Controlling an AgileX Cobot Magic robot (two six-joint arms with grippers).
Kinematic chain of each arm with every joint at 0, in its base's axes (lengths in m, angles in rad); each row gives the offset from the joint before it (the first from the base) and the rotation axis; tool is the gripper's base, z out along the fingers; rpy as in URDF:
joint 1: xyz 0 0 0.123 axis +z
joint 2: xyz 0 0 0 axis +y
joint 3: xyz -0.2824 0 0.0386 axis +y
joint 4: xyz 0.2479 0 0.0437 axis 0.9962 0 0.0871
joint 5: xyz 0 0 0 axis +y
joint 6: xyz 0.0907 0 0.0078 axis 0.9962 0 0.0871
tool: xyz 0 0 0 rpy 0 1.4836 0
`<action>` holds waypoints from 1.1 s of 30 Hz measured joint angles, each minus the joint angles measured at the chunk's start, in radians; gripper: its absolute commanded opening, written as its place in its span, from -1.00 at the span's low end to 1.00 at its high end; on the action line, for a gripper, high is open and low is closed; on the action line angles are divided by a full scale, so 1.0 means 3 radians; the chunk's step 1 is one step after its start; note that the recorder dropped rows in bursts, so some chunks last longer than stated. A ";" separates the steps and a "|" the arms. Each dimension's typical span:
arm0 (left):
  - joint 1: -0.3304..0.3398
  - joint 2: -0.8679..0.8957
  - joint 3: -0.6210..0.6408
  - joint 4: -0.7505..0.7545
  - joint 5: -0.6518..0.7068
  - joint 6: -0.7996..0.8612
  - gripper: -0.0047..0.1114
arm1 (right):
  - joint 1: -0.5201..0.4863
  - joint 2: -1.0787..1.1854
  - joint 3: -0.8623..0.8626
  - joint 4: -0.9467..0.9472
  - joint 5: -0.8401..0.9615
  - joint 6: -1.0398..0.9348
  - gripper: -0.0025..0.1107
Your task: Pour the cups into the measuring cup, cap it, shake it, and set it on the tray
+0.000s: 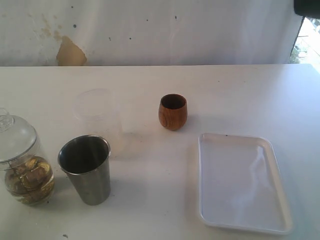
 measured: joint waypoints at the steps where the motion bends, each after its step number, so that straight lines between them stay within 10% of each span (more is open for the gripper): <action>1: 0.0000 0.0000 0.0000 0.0000 0.0000 0.0000 -0.92 | 0.0000 -0.0017 0.0000 0.0000 0.0000 0.0000 -0.96; 26: 0.0000 0.0000 0.0000 0.0000 0.0000 0.0000 -0.92 | -0.0002 -0.0095 0.0090 -0.0128 -0.0048 0.0006 -0.96; 33: 0.0000 0.0000 0.0000 0.0000 0.0000 0.0000 -0.92 | -0.0390 -0.0682 0.0948 -0.0518 -0.1078 0.0006 -0.96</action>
